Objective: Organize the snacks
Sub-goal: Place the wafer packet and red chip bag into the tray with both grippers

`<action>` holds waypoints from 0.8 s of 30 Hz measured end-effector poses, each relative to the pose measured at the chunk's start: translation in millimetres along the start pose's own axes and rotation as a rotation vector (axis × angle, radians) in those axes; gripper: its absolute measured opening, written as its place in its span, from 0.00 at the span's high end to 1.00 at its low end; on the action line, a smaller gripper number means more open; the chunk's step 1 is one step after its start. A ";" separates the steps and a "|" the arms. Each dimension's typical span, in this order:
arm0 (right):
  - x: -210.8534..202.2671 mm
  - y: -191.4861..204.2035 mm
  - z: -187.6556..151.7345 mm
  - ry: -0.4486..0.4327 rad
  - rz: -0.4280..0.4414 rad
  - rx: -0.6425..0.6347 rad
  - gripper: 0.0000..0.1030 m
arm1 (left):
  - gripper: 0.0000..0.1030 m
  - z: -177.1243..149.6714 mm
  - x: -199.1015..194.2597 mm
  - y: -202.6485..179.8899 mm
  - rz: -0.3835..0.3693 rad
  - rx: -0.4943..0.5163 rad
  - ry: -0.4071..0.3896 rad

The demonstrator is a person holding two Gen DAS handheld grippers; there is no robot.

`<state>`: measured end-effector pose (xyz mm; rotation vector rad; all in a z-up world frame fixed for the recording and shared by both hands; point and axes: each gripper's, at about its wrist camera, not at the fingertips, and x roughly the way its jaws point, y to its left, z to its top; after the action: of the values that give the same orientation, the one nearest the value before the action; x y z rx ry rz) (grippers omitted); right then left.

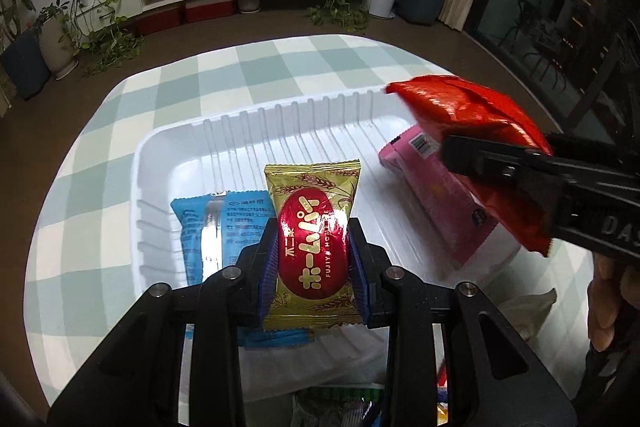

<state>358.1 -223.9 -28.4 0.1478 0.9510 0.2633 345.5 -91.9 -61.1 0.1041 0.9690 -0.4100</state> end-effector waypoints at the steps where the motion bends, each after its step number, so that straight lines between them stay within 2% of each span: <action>1: 5.6 0.7 0.0 0.007 -0.014 -0.015 0.65 | 0.71 -1.0 4.0 -0.6 0.002 0.003 0.004; 8: 34.1 5.9 -9.1 0.053 -0.070 -0.078 0.65 | 0.71 -5.4 22.6 -1.9 0.006 0.018 0.025; 18: 49.5 7.7 -17.0 0.091 -0.133 -0.138 0.61 | 0.68 -8.5 33.7 2.3 -0.008 -0.004 0.045; 21: 48.9 4.3 -16.8 0.091 -0.135 -0.127 0.59 | 0.58 -8.6 32.3 3.6 -0.004 -0.013 0.043; 24: 45.2 2.1 -16.8 0.083 -0.132 -0.115 0.55 | 0.55 -9.3 26.1 4.8 -0.005 -0.024 0.036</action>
<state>368.9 -208.8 -72.9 -0.0316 1.0210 0.2033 353.1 -92.7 -88.1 0.0873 1.0098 -0.4023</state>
